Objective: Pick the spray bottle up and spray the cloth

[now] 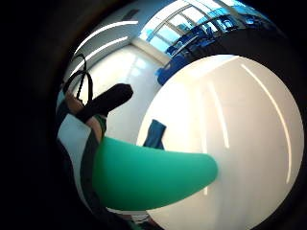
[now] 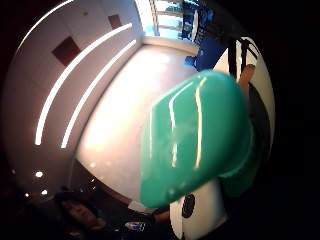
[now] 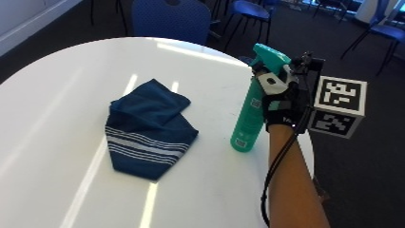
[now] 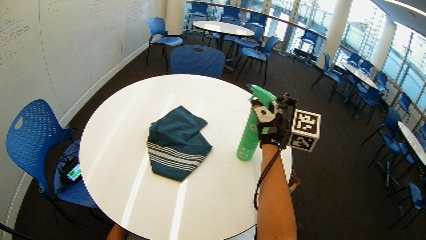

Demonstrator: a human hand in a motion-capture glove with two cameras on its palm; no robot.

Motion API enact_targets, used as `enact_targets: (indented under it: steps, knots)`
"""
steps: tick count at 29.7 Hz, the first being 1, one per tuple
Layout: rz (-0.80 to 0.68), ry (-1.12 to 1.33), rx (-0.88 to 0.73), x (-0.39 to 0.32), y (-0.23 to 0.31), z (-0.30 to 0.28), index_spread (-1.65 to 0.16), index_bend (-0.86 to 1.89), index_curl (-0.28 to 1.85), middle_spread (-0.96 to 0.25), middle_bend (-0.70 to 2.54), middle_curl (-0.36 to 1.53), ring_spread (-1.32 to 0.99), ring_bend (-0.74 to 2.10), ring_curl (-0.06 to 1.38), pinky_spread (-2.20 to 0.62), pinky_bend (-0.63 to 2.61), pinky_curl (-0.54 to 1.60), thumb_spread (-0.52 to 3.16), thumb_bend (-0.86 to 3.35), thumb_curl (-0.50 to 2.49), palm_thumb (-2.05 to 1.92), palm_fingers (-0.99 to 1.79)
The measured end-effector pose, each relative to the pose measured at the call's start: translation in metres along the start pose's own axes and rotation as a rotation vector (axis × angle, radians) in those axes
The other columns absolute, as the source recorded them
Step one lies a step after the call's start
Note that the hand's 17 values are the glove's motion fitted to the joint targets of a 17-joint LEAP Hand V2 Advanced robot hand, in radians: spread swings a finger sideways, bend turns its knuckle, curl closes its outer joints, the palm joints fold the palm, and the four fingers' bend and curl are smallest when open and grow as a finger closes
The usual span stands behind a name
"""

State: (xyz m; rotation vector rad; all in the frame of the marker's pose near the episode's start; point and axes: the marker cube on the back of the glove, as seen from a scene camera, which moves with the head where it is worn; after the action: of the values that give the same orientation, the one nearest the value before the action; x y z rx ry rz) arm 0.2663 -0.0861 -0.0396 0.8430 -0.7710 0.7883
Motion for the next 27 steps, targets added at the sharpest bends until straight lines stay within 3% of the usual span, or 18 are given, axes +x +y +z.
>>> enact_targets:
  steps: [12, 27]
  knots:
    - [-0.115, -0.013, 0.068, -0.015, -0.005, 0.009, -0.29, 0.24, 0.51, -0.24, 0.36, 0.50, -0.24, 0.50, 0.45, -0.23, 0.40, 0.37, 0.41, -0.03, 0.69, 0.95, 1.35]
    - [-0.144, -0.032, 0.083, -0.030, -0.006, 0.014, -0.30, 0.26, 0.53, -0.24, 0.41, 0.51, -0.22, 0.55, 0.46, -0.26, 0.44, 0.39, 0.36, -0.03, 0.73, 0.93, 1.37]
